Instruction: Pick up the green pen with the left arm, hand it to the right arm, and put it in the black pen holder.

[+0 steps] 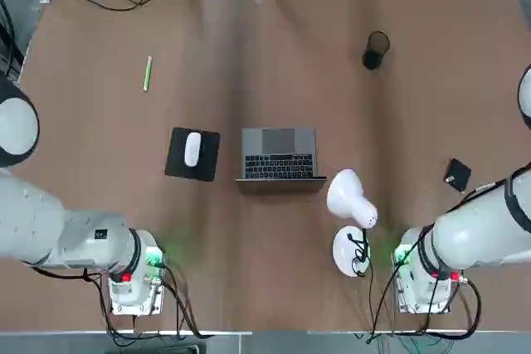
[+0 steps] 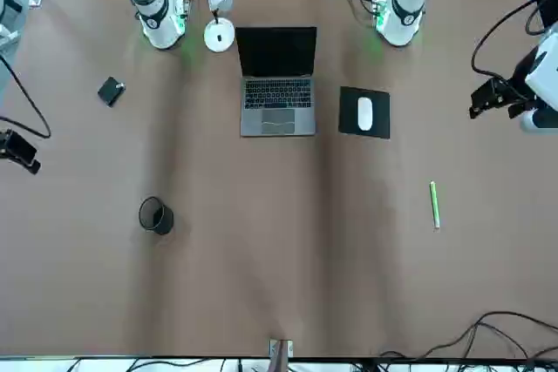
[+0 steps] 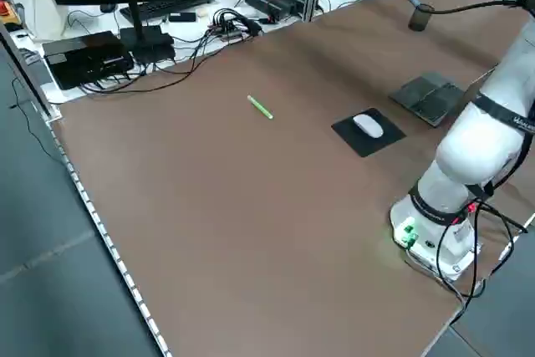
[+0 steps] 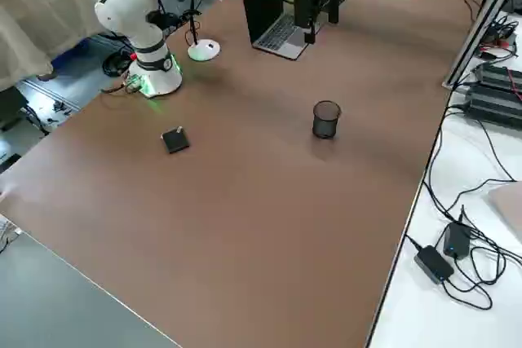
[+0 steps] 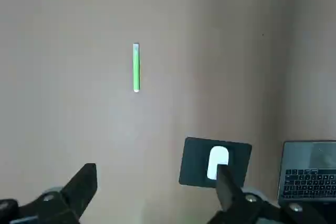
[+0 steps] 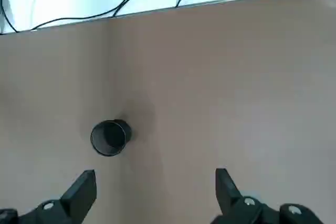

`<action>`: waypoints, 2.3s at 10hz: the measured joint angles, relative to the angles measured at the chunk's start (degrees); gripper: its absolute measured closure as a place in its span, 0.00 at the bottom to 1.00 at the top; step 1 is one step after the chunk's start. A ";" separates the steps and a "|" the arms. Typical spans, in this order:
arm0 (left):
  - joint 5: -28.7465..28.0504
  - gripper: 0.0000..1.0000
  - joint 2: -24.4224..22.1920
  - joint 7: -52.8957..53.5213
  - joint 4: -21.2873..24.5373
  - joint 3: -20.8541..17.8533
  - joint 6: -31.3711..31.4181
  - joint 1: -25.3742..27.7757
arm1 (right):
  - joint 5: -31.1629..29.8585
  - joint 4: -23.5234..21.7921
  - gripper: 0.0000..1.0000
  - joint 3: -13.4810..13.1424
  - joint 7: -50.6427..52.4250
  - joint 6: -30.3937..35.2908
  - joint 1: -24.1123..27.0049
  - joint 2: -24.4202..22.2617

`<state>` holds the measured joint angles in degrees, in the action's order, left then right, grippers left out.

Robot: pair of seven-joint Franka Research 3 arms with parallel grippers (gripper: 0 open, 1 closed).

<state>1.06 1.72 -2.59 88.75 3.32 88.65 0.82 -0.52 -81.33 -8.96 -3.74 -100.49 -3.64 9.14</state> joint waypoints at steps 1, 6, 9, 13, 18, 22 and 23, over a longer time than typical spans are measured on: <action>0.00 0.00 0.02 0.00 0.00 0.00 0.00 0.00 | 0.00 0.00 0.00 0.05 0.00 0.00 0.00 0.00; 0.00 0.00 1.26 0.08 0.00 -0.01 0.04 0.15 | 0.00 0.00 0.00 0.14 0.02 0.00 -0.05 0.00; -0.16 0.03 6.02 0.91 0.22 -0.21 2.72 5.86 | 0.15 -0.28 0.00 0.55 0.55 0.15 -4.04 0.64; -0.16 0.01 13.21 2.45 7.70 -0.08 21.56 9.11 | 1.69 -0.89 0.00 0.93 -14.36 -2.24 -11.94 8.23; -0.16 0.00 21.29 1.85 25.93 0.05 51.50 9.99 | 14.08 -0.76 0.00 1.14 -43.47 -18.01 -24.37 16.76; -0.16 0.01 26.87 -3.84 26.23 0.66 55.20 7.66 | 21.88 -0.16 0.00 1.00 -50.26 -18.80 -26.96 16.92; -0.16 0.01 27.04 -3.99 26.68 0.60 55.19 7.78 | 22.06 -0.16 0.00 0.85 -51.16 -18.91 -26.95 16.92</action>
<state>0.90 28.76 -6.58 115.43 3.92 143.84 8.60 21.54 -81.50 -8.11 -54.90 -119.40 -30.59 26.06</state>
